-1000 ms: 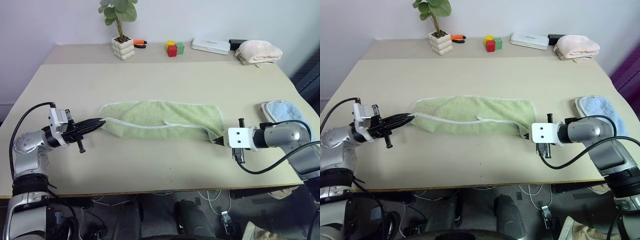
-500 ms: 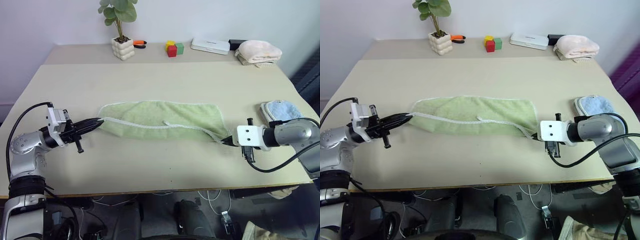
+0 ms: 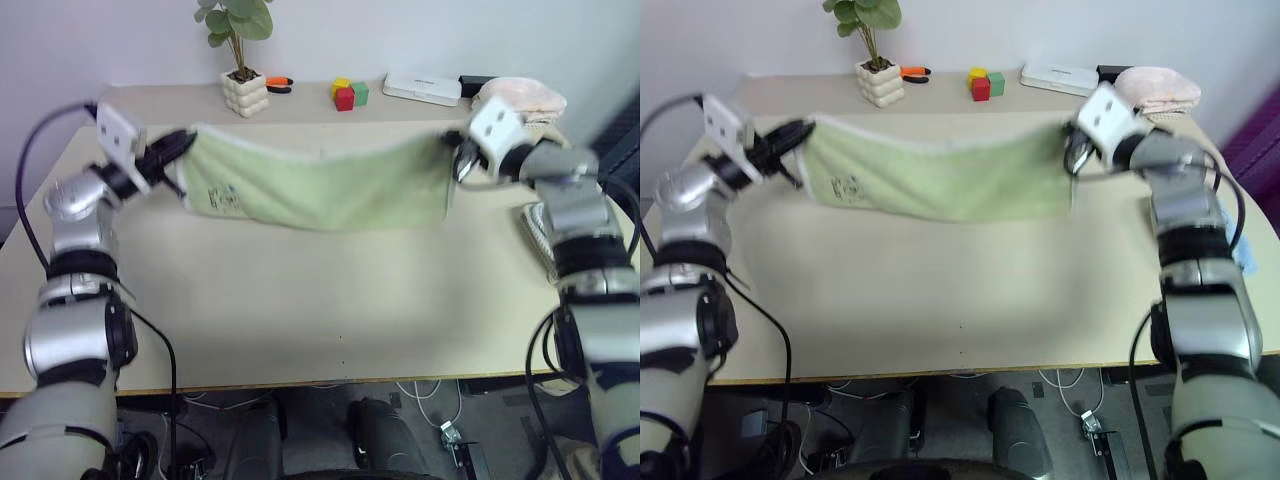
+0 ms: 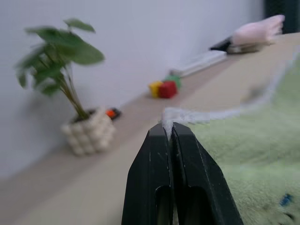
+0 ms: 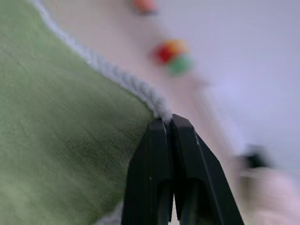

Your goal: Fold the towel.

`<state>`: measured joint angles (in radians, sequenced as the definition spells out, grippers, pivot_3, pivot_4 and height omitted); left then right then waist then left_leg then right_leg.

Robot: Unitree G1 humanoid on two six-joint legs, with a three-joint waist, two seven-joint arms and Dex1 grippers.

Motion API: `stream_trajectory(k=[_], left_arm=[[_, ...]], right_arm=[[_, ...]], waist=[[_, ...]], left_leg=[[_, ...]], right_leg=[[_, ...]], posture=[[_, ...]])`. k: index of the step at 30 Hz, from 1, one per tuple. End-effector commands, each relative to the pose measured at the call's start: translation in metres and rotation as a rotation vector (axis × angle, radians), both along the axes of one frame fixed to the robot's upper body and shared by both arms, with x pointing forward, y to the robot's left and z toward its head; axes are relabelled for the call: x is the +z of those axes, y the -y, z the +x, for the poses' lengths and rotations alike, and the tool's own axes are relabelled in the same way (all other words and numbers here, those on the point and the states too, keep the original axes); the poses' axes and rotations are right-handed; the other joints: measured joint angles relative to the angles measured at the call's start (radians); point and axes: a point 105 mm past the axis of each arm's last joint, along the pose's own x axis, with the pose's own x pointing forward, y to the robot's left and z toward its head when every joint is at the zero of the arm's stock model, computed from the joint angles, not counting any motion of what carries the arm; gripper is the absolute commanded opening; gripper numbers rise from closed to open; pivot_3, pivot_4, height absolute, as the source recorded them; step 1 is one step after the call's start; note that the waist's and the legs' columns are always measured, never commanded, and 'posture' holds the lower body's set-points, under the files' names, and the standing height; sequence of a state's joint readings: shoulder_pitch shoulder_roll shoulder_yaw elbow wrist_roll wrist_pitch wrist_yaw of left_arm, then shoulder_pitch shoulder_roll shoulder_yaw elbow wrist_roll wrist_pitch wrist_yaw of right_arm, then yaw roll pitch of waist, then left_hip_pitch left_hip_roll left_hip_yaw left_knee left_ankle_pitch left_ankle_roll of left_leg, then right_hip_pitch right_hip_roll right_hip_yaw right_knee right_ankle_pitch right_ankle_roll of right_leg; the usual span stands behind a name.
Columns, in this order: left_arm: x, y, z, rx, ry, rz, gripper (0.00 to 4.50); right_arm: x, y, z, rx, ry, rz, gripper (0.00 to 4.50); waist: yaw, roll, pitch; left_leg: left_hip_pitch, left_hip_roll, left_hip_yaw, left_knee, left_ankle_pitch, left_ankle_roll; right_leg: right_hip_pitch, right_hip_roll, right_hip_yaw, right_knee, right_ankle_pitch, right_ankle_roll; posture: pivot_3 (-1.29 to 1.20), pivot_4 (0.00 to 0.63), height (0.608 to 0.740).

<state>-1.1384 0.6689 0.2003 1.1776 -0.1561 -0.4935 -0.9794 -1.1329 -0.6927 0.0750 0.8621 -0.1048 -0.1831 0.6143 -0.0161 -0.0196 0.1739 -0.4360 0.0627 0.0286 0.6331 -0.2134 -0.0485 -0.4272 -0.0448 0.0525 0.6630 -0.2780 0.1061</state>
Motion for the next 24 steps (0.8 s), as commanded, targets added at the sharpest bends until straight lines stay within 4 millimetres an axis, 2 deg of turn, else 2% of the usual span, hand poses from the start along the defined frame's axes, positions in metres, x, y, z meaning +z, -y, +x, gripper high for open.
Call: stream_trajectory(k=[1, 3, 5, 7, 10, 16, 17, 19, 21, 24], left_arm=[[0.066, -0.019, -0.008, 0.126, 0.181, 0.032, 0.00], [0.080, -0.025, -0.014, 0.136, 0.202, 0.065, 0.00], [0.083, -0.027, -0.021, 0.107, 0.214, 0.113, 0.00], [0.074, -0.029, -0.026, 0.056, 0.188, 0.125, 0.00], [0.046, -0.031, -0.032, -0.035, 0.111, 0.165, 0.00], [-0.018, -0.029, -0.051, -0.234, -0.040, 0.228, 0.00], [-0.031, -0.028, -0.055, -0.273, -0.074, 0.235, 0.00], [-0.069, -0.025, -0.068, -0.355, -0.160, 0.252, 0.00], [-0.093, -0.025, -0.079, -0.393, -0.223, 0.242, 0.00], [-0.108, -0.025, -0.092, -0.424, -0.258, 0.222, 0.00]], right_arm=[[0.071, 0.011, -0.011, -0.042, 0.251, 0.066, 0.04], [0.082, 0.013, -0.018, -0.003, 0.282, 0.118, 0.04], [0.077, 0.009, -0.025, 0.066, 0.267, 0.106, 0.04], [0.062, 0.001, -0.032, 0.149, 0.219, 0.119, 0.04], [0.021, -0.011, -0.046, 0.254, 0.086, 0.094, 0.04], [-0.055, -0.019, -0.082, 0.328, -0.178, 0.046, 0.04], [-0.066, -0.021, -0.089, 0.338, -0.224, 0.044, 0.04], [-0.091, -0.020, -0.109, 0.367, -0.341, 0.013, 0.04], [-0.103, -0.017, -0.125, 0.381, -0.428, -0.008, 0.04], [-0.106, -0.011, -0.138, 0.378, -0.485, -0.025, 0.04]], waist=[[-0.005, 0.000, 0.000], [-0.008, 0.001, -0.001], [-0.009, 0.002, -0.001], [-0.007, 0.002, -0.001], [-0.002, 0.003, 0.000], [0.004, 0.003, 0.000], [0.004, 0.003, -0.001], [0.003, 0.004, -0.001], [0.003, 0.004, -0.001], [0.000, 0.003, -0.001]], left_leg=[[-0.003, 0.000, 0.000, -0.001, 0.000, 0.000], [-0.003, 0.001, 0.000, -0.003, 0.000, 0.000], [-0.002, 0.001, 0.000, -0.005, -0.001, 0.002], [-0.003, 0.001, 0.001, -0.005, -0.001, 0.002], [-0.003, 0.001, 0.002, -0.001, 0.000, 0.000], [-0.002, 0.001, 0.002, 0.003, 0.001, -0.001], [-0.002, 0.001, 0.001, 0.003, 0.001, -0.001], [-0.002, 0.001, 0.001, 0.003, 0.001, -0.001], [-0.001, 0.001, 0.001, 0.003, 0.001, -0.001], [0.000, 0.002, 0.001, 0.003, 0.001, -0.001]], right_leg=[[-0.004, 0.000, 0.000, 0.000, 0.000, 0.000], [-0.004, 0.001, 0.000, -0.001, 0.000, 0.000], [-0.003, 0.001, 0.000, -0.002, -0.001, 0.000], [-0.003, 0.001, 0.000, -0.003, -0.001, 0.000], [-0.003, 0.000, 0.000, -0.002, -0.001, 0.001], [-0.002, 0.000, 0.000, 0.002, -0.001, 0.000], [-0.001, 0.000, -0.001, 0.002, -0.001, 0.000], [-0.001, 0.000, -0.001, 0.002, -0.001, 0.000], [0.000, -0.001, 0.000, 0.002, -0.001, 0.000], [0.000, 0.000, 0.000, 0.003, 0.000, 0.000]], posture=[[0.00, 0.150, 0.740], [0.00, 0.150, 0.740], [0.00, 0.150, 0.740], [0.00, 0.150, 0.740], [0.00, 0.150, 0.740], [0.00, 0.150, 0.740], [0.00, 0.150, 0.740], [0.00, 0.150, 0.740], [0.00, 0.150, 0.740], [0.00, 0.150, 0.740]])
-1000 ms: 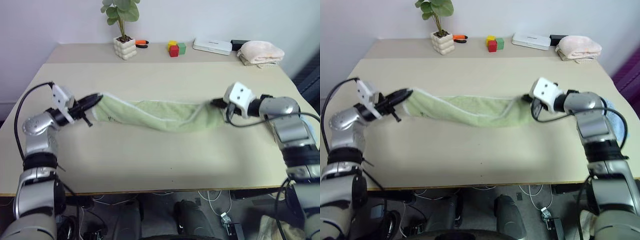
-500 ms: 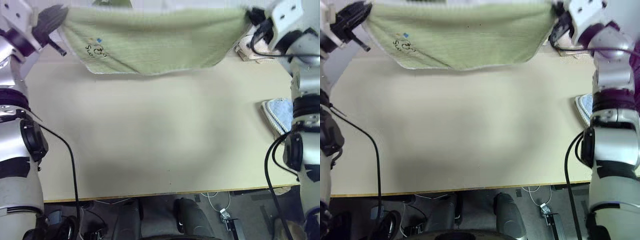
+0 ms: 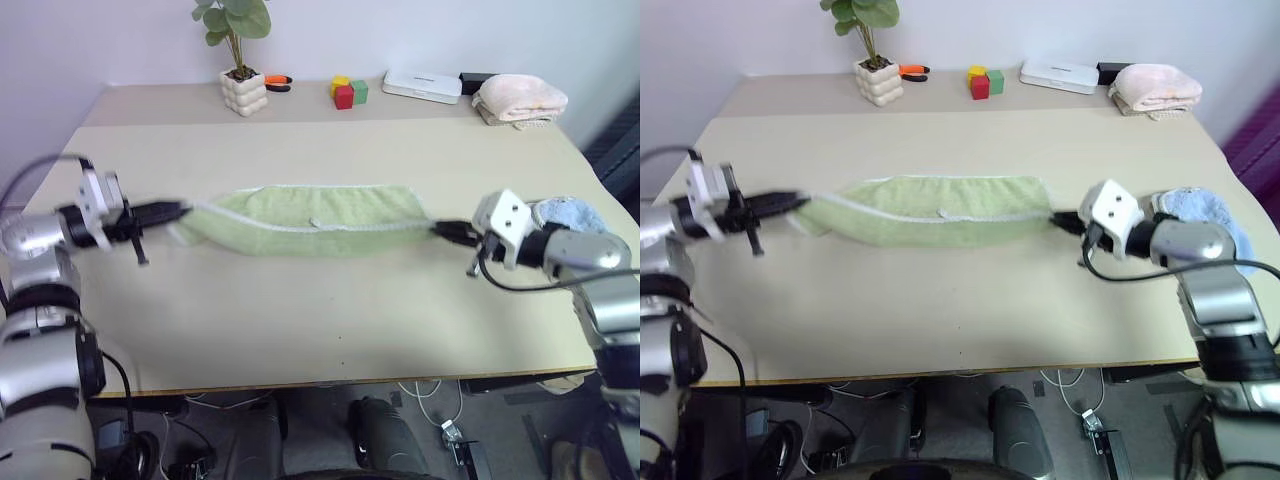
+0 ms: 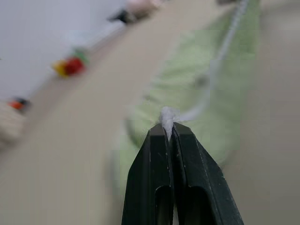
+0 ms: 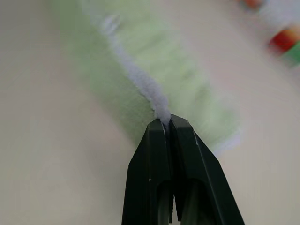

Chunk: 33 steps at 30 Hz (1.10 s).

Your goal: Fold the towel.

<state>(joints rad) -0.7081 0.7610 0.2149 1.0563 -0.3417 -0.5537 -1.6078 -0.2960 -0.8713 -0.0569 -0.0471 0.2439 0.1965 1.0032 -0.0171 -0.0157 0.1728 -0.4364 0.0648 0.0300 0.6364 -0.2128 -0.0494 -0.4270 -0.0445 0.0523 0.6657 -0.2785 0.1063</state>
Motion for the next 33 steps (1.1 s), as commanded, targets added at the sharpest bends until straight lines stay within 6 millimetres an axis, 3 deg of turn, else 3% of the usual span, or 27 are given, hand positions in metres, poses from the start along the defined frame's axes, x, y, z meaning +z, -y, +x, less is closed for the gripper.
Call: stream_trajectory(k=[1, 7, 13, 17, 23, 27, 33], left_arm=[[0.012, 0.005, -0.010, -0.053, 0.055, -0.025, 0.00], [0.001, 0.008, -0.030, -0.101, -0.017, -0.030, 0.00], [-0.001, 0.000, -0.033, -0.041, -0.147, -0.104, 0.00], [-0.012, 0.007, -0.045, -0.054, -0.228, -0.104, 1.37], [-0.013, 0.010, -0.069, -0.076, -0.373, -0.081, 4.33], [-0.002, 0.010, -0.068, -0.011, -0.298, -0.024, 4.33], [-0.017, 0.015, -0.065, 0.076, -0.108, 0.252, 4.33]], right_arm=[[0.023, 0.001, -0.015, 0.042, 0.020, -0.020, 0.04], [0.012, 0.002, -0.041, 0.109, -0.133, -0.046, 0.04], [0.011, 0.001, -0.037, 0.097, -0.131, -0.039, 0.04], [0.008, -0.002, -0.037, 0.103, -0.132, -0.031, 0.00], [0.008, -0.002, -0.036, 0.095, -0.132, -0.028, 0.00], [0.007, -0.003, -0.035, 0.095, -0.129, -0.020, 0.00], [0.004, -0.005, -0.034, 0.090, -0.123, -0.012, 0.00]], waist=[[0.003, 0.000, 0.000], [0.009, -0.002, -0.001], [0.005, -0.002, -0.001], [0.004, -0.002, -0.001], [0.005, -0.002, -0.001], [0.009, -0.002, -0.001], [0.005, -0.002, -0.001]], left_leg=[[0.000, 0.000, 0.000, 0.002, 0.000, 0.000], [0.003, 0.000, -0.001, 0.003, 0.000, 0.000], [0.003, 0.000, -0.001, 0.005, -0.001, 0.001], [0.003, 0.000, -0.001, 0.005, -0.002, 0.003], [0.003, 0.001, -0.001, 0.006, -0.002, 0.003], [0.003, 0.000, -0.001, 0.006, -0.002, 0.003], [0.003, 0.000, -0.001, 0.006, -0.002, 0.003]], right_leg=[[0.000, 0.001, 0.000, 0.001, 0.000, 0.000], [0.006, 0.000, 0.000, 0.000, 0.000, -0.001], [0.006, 0.000, 0.000, 0.000, 0.000, -0.001], [0.006, 0.000, 0.000, 0.000, 0.000, -0.001], [0.006, 0.000, 0.000, 0.000, -0.001, -0.002], [0.006, 0.000, 0.000, 0.000, -0.002, -0.004], [0.006, 0.000, 0.000, -0.001, -0.002, -0.004]], posture=[[0.00, 0.150, 0.740], [0.00, 0.150, 0.740], [0.00, 0.150, 0.740], [0.00, 0.150, 0.740], [0.00, 0.150, 0.740], [0.00, 0.150, 0.740], [0.00, 0.150, 0.740]])
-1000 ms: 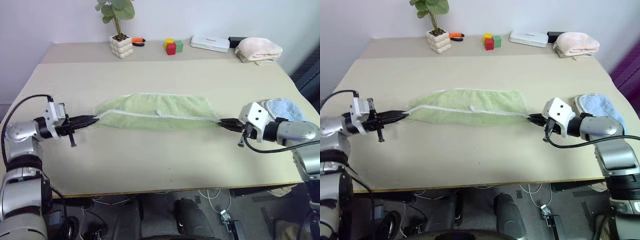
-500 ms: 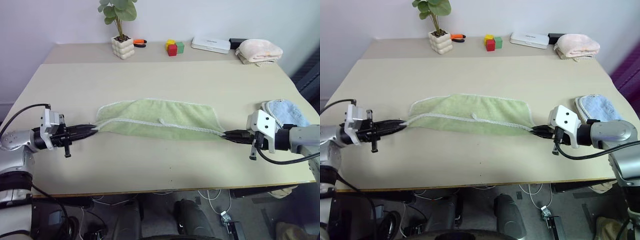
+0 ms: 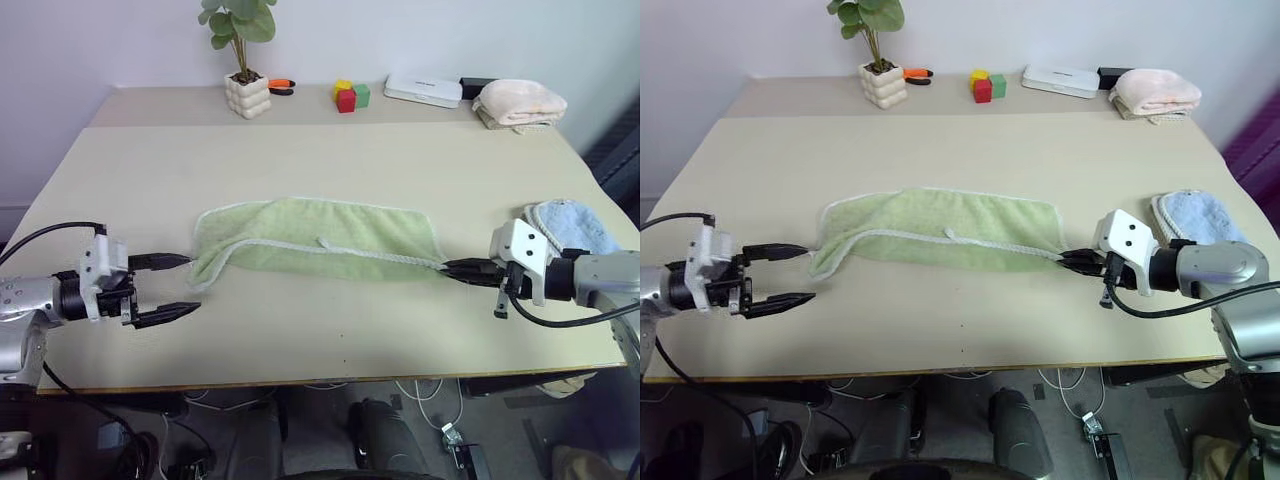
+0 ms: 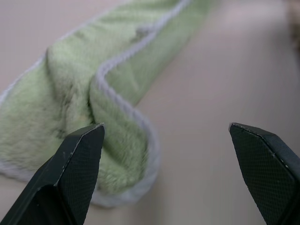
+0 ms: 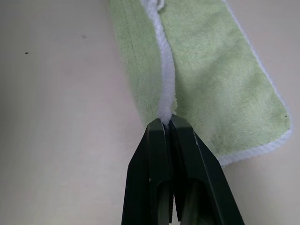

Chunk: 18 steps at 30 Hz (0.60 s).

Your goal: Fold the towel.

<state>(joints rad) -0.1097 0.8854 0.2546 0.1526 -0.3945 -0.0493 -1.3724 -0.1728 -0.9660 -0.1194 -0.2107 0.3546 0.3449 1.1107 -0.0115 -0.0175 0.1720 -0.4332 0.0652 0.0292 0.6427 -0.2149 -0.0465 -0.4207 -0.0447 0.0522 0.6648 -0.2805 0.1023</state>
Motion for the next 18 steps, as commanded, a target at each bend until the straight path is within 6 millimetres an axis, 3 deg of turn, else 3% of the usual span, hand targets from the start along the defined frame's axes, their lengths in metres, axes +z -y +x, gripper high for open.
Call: stream_trajectory(k=[1, 11, 18], left_arm=[[0.005, 0.007, 0.002, 0.027, 0.122, 0.087, 4.33], [-0.002, 0.024, 0.019, 0.190, 0.207, 0.140, 4.33], [-0.016, 0.046, 0.012, 0.169, 0.206, 0.175, 4.33]], right_arm=[[0.005, -0.004, 0.001, 0.013, 0.034, -0.002, 0.00], [0.003, -0.003, 0.005, 0.012, 0.034, -0.004, 0.00], [0.005, -0.003, 0.006, 0.014, 0.037, -0.007, 0.00]], waist=[[0.000, 0.000, 0.000], [0.001, 0.000, 0.000], [0.001, 0.000, 0.000]], left_leg=[[0.000, 0.000, 0.000, 0.000, 0.000, 0.000], [0.000, 0.000, 0.000, 0.001, 0.000, 0.000], [0.000, 0.000, 0.000, 0.001, 0.000, 0.000]], right_leg=[[0.000, 0.000, 0.000, 0.000, 0.000, 0.000], [0.001, 0.000, 0.000, 0.000, 0.000, 0.001], [0.001, 0.000, 0.000, 0.000, 0.001, 0.002]], posture=[[0.00, 0.150, 0.740], [0.00, 0.150, 0.740], [0.00, 0.150, 0.740]])
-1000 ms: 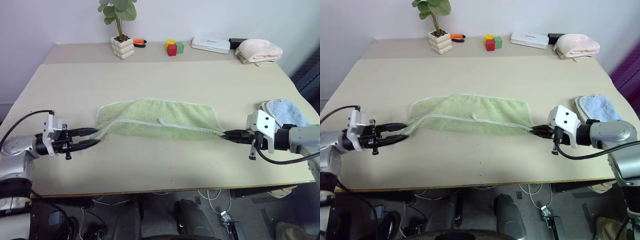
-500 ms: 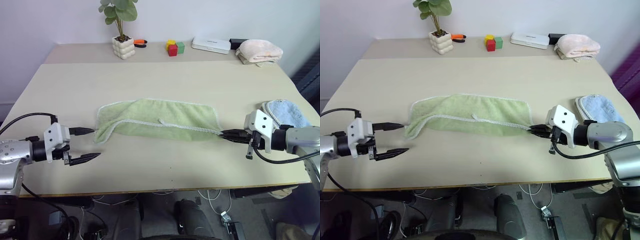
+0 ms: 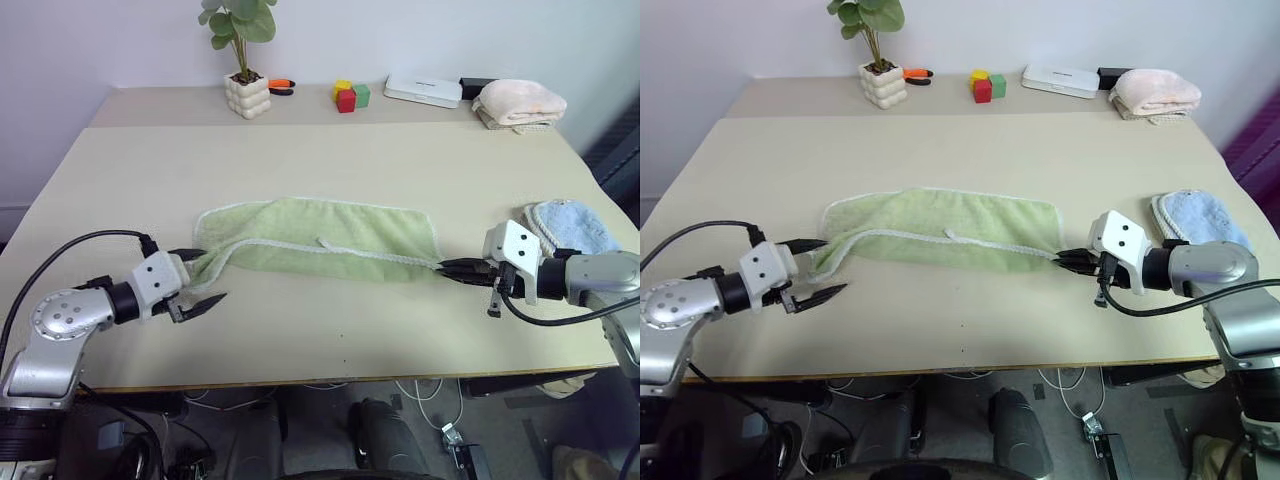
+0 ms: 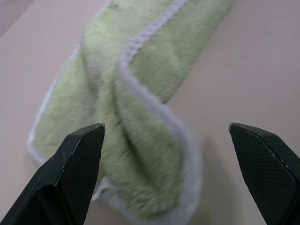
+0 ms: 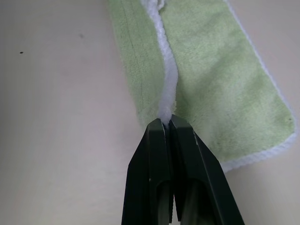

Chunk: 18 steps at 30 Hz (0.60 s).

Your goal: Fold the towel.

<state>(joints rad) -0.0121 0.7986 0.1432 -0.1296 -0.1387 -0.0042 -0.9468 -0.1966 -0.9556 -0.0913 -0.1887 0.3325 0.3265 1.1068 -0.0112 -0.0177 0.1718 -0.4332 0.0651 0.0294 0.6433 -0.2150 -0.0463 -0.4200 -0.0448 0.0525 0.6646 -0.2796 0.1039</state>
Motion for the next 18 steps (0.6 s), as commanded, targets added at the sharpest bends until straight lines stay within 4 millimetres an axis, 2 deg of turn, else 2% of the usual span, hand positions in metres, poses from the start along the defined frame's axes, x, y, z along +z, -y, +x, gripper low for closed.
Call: stream_trajectory(k=[1, 3, 6, 12, 13, 18], left_arm=[[0.002, 0.010, -0.001, -0.004, 0.036, 0.018, 4.33], [0.001, 0.011, -0.001, 0.006, 0.042, 0.030, 4.33], [0.008, 0.014, 0.000, 0.045, 0.068, 0.028, 3.56], [0.000, 0.007, 0.003, 0.078, 0.090, 0.086, 0.44], [-0.001, 0.005, 0.004, 0.087, 0.091, 0.097, 0.05], [-0.003, 0.003, 0.006, 0.093, 0.083, 0.089, 0.05]], right_arm=[[0.007, 0.000, 0.001, 0.008, 0.028, 0.003, 0.00], [0.007, 0.000, 0.001, 0.008, 0.027, 0.001, 0.00], [0.007, 0.001, 0.001, 0.003, 0.030, 0.002, 0.00], [0.007, 0.002, 0.003, -0.003, 0.032, 0.000, 0.00], [0.008, 0.002, 0.003, -0.004, 0.034, 0.001, 0.00], [0.009, 0.002, 0.005, -0.006, 0.038, 0.001, 0.00]], waist=[[0.001, 0.000, 0.000], [0.001, 0.000, 0.000], [0.001, 0.000, 0.000], [0.001, 0.000, 0.000], [0.001, 0.000, 0.000], [0.001, 0.000, 0.000]], left_leg=[[0.000, 0.000, 0.000, 0.000, 0.000, 0.000], [0.000, 0.000, 0.000, 0.000, 0.000, 0.000], [0.000, 0.000, 0.000, 0.000, 0.000, 0.000], [0.000, 0.000, 0.000, 0.000, 0.000, 0.000], [0.000, 0.000, 0.000, 0.000, 0.000, 0.000], [0.000, 0.000, 0.000, 0.000, 0.000, 0.000]], right_leg=[[0.000, 0.000, 0.000, 0.000, 0.000, 0.000], [0.000, 0.000, 0.000, 0.000, 0.000, -0.001], [0.000, 0.000, 0.000, 0.000, -0.001, -0.001], [0.000, 0.000, 0.000, 0.000, 0.000, 0.000], [0.000, 0.000, 0.000, 0.000, 0.000, 0.000], [0.000, 0.000, 0.000, 0.000, 0.000, 0.000]], posture=[[0.00, 0.150, 0.740], [0.00, 0.150, 0.740], [0.00, 0.150, 0.740], [0.00, 0.150, 0.740], [0.00, 0.150, 0.740], [0.00, 0.150, 0.740]])
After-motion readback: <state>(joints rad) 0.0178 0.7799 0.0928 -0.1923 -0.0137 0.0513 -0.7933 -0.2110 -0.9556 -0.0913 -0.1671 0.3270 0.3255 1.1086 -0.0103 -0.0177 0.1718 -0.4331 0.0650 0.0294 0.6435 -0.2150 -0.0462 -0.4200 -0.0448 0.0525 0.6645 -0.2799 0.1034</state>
